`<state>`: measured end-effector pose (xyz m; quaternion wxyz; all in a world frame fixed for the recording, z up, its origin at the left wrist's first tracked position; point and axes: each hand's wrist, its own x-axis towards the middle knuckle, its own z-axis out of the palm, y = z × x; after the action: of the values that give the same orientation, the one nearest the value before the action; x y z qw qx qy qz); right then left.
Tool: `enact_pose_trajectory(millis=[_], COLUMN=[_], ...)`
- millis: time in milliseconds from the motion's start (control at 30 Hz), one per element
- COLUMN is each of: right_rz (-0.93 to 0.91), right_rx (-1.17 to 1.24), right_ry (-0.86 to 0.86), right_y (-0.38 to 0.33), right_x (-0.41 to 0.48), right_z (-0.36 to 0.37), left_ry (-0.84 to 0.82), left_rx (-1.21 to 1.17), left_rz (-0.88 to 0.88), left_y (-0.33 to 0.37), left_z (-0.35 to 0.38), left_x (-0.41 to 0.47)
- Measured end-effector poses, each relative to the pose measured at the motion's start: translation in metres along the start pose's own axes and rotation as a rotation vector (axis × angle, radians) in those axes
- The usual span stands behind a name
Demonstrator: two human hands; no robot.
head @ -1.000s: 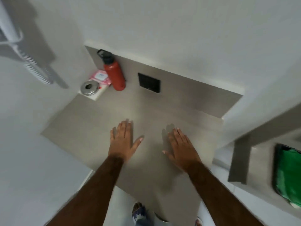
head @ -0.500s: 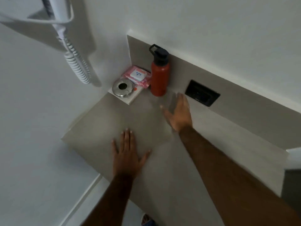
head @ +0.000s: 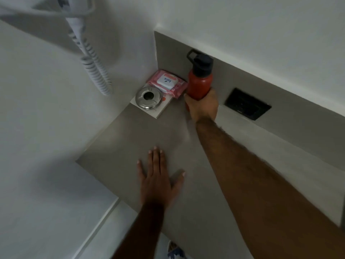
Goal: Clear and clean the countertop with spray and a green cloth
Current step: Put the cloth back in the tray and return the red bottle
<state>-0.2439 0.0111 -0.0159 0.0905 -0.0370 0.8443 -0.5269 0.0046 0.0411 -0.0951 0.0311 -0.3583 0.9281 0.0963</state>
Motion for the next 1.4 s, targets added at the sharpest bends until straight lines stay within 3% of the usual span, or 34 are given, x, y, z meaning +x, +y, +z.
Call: enact_pose_trajectory(millis=[300, 567, 700, 933, 1133, 1200, 1333, 1400], right_rz=[0.048, 0.162, 0.160, 0.102, 0.190, 0.235, 0.093, 0.105], right_rx=[0.084, 0.119, 0.100, 0.064, 0.089, 0.059, -0.151, -0.145], right_ry=[0.170, 0.398, 0.416, 0.388, 0.416, 0.412, 0.353, 0.342], right_y=[0.078, 0.140, 0.158, 0.163, 0.174, 0.175, 0.164, 0.139], right_x=[-0.052, -0.048, -0.036, -0.015, -0.039, -0.059, -0.074, -0.061], right_z=[-0.123, -0.247, -0.278, -0.277, -0.262, -0.243, -0.171, -0.131], left_ry=[0.043, 0.079, 0.101, 0.102, 0.072, 0.068, 0.061, 0.119], left_rx=[0.040, 0.051, 0.050, 0.052, 0.049, 0.039, 0.021, 0.012], left_rz=[-0.010, -0.001, 0.001, -0.001, -0.005, 0.000, 0.008, 0.062], left_y=[0.003, 0.003, 0.003, 0.000, 0.000, 0.000, -0.003, -0.008], left_z=[0.004, 0.008, 0.007, 0.006, 0.004, 0.002, 0.003, -0.001], left_x=[-0.002, -0.004, -0.004, -0.001, 0.000, 0.002, 0.003, 0.012])
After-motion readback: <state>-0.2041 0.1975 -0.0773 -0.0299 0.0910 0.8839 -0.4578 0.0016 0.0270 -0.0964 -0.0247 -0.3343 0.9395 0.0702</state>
